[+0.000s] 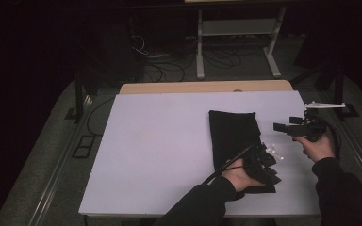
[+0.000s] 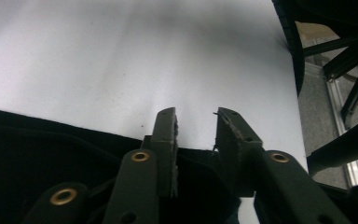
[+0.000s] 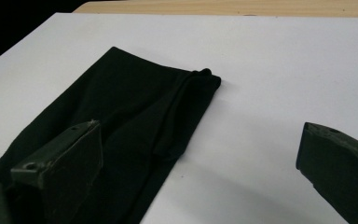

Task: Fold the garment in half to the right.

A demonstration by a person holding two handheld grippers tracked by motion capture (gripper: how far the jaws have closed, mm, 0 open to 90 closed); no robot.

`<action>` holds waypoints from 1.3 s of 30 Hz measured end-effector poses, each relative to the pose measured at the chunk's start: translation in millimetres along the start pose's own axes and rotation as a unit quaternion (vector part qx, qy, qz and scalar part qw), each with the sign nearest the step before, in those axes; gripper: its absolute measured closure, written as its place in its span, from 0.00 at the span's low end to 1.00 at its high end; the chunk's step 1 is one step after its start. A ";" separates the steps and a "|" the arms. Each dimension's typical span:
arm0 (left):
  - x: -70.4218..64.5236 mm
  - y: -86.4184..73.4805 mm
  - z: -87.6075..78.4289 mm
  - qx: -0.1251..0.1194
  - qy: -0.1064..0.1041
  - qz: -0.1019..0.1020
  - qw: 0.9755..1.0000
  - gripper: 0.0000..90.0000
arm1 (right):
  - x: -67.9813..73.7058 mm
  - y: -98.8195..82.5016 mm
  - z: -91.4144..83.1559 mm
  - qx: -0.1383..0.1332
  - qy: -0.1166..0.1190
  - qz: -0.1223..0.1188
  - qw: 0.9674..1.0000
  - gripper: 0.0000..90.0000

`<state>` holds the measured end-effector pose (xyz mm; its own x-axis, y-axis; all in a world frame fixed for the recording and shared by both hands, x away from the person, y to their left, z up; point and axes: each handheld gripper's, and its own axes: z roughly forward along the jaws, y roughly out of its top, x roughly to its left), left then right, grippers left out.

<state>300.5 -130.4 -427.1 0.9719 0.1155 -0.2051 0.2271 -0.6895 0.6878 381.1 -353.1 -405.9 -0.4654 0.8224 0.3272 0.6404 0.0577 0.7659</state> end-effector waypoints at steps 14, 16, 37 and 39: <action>9.3 -2.0 -40.3 -0.061 0.030 -0.035 0.997 0.30 | 11.3 -6.5 -7.7 0.007 -0.003 -0.019 1.000 0.00; 10.9 -2.9 -44.2 -0.064 0.033 -0.038 0.997 0.23 | 12.9 -7.2 -9.2 0.001 -0.001 -0.023 1.000 0.00; 19.6 -24.3 -78.4 -0.078 0.057 -0.036 0.995 0.00 | 27.2 -20.4 -25.8 -0.021 0.008 -0.032 0.999 0.00; 20.4 -26.3 -82.5 -0.083 0.058 -0.036 0.994 0.00 | 27.5 -21.9 -27.0 -0.022 0.009 -0.031 0.999 0.00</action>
<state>319.5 -50.9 -392.0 0.9510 0.2484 -0.1839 0.2948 -0.5506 0.7810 337.8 -347.1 -398.6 -0.5145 0.8076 0.2882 0.5831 0.0831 0.8082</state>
